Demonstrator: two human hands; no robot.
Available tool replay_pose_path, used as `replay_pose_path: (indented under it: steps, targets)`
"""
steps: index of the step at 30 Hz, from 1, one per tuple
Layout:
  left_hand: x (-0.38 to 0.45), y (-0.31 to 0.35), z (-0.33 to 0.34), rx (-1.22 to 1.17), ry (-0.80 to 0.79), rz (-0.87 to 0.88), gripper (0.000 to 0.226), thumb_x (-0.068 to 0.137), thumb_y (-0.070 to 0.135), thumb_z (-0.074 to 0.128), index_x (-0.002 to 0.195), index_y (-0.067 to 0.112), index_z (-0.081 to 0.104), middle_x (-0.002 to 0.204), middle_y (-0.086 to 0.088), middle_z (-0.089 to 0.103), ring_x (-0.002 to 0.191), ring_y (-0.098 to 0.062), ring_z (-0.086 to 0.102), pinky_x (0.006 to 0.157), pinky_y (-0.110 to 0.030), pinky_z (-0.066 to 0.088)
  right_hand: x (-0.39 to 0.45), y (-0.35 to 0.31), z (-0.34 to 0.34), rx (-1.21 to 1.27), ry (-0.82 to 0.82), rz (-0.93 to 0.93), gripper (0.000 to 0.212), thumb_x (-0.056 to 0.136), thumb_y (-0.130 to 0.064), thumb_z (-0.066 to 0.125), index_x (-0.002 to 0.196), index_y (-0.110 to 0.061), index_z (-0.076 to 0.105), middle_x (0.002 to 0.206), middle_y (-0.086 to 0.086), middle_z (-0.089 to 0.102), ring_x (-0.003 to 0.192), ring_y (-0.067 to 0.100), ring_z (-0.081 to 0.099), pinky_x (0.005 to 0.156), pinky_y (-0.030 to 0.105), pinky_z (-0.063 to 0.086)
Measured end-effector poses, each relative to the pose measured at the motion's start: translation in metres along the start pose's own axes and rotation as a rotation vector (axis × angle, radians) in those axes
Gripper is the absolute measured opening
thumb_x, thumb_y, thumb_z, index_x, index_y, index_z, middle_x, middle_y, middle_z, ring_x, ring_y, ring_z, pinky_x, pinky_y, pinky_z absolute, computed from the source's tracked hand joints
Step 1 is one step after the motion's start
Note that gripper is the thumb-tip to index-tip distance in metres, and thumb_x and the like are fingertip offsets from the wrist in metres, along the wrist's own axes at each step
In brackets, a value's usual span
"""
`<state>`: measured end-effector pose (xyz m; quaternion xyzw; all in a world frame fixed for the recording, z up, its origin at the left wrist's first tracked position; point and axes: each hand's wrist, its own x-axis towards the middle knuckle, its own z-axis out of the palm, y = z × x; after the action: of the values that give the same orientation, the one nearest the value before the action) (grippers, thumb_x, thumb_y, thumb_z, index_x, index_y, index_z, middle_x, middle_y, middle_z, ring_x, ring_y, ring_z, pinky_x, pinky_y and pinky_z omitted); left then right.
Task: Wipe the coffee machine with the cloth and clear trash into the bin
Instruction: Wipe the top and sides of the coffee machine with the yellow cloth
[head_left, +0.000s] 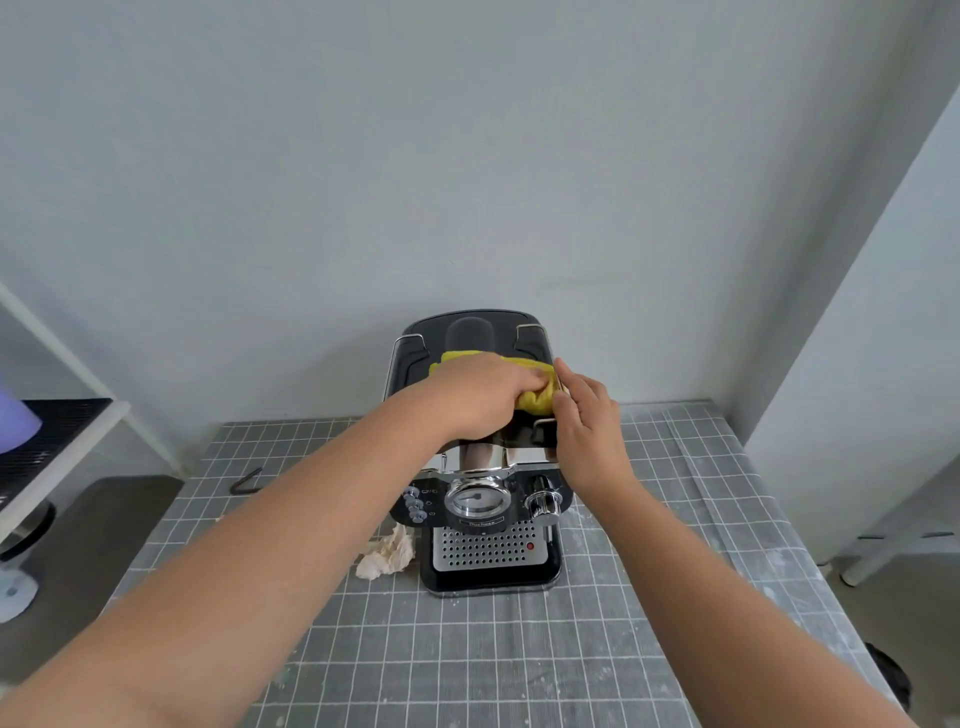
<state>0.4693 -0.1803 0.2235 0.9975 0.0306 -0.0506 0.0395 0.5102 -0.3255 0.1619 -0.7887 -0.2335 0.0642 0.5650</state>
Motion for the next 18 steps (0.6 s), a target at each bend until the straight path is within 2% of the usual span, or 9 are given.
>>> replay_pose_path:
  steps: [3,5,7,9,12,14,18]
  targets:
    - [0.016,0.008,-0.012,0.056,-0.009,-0.106,0.035,0.088,0.013,0.036,0.108,0.035,0.053,0.077,0.004,0.048,0.084,-0.027,0.054,0.063,-0.037,0.044,-0.002,-0.001,-0.002,-0.016,-0.005,-0.013,0.043,0.101,-0.019,0.033,0.142,-0.029,0.043,0.134,-0.001,0.043,0.117,0.011,0.029,0.101,0.020,0.017]
    - [0.024,0.010,-0.019,0.081,0.011,-0.164,0.039,0.088,0.009,0.038,0.115,0.032,0.053,0.073,0.011,0.038,0.084,-0.025,0.049,0.063,-0.036,0.042,-0.001,-0.001,-0.002,-0.033,-0.003,-0.012,0.043,0.101,-0.020,0.034,0.142,-0.028,0.043,0.137,-0.001,0.042,0.121,0.013,0.029,0.102,0.021,0.018]
    - [0.026,0.011,-0.022,0.081,0.040,-0.180,0.045,0.089,0.008,0.040,0.125,0.031,0.051,0.083,0.005,0.047,0.091,-0.027,0.051,0.061,-0.035,0.038,-0.001,0.000,-0.002,-0.043,0.000,-0.007,0.042,0.101,-0.020,0.034,0.142,-0.027,0.043,0.140,-0.001,0.041,0.127,0.016,0.029,0.104,0.022,0.019]
    - [0.023,0.003,-0.015,0.024,0.037,-0.110,0.044,0.091,0.010,0.039,0.127,0.032,0.052,0.099,-0.001,0.057,0.105,-0.027,0.053,0.066,-0.036,0.040,-0.002,0.000,-0.002,-0.040,0.000,-0.001,0.042,0.101,-0.021,0.035,0.142,-0.027,0.044,0.139,-0.001,0.041,0.128,0.017,0.029,0.105,0.023,0.019]
    - [0.006,-0.019,0.001,-0.185,0.016,-0.063,0.042,0.088,0.034,0.031,0.120,0.051,0.054,0.124,0.002,0.062,0.114,-0.022,0.053,0.095,-0.041,0.044,-0.003,0.001,-0.001,-0.021,-0.003,0.001,0.042,0.101,-0.022,0.035,0.141,-0.029,0.044,0.138,-0.001,0.042,0.129,0.017,0.030,0.107,0.024,0.020]
    - [-0.014,-0.025,0.009,-0.266,0.019,-0.047,0.040,0.085,0.041,0.029,0.112,0.062,0.052,0.125,0.004,0.062,0.108,-0.018,0.054,0.098,-0.041,0.044,-0.003,0.001,0.000,-0.012,-0.007,0.001,0.042,0.101,-0.023,0.035,0.142,-0.029,0.043,0.139,-0.001,0.041,0.130,0.017,0.030,0.109,0.027,0.022]
    - [-0.049,-0.023,0.021,-0.373,0.085,-0.023,0.037,0.098,0.024,0.040,0.112,0.053,0.059,0.123,0.004,0.061,0.097,-0.016,0.059,0.092,-0.033,0.047,-0.004,0.001,0.002,-0.001,-0.010,0.009,0.043,0.101,-0.025,0.032,0.143,-0.028,0.041,0.140,0.000,0.042,0.131,0.016,0.029,0.112,0.036,0.026]
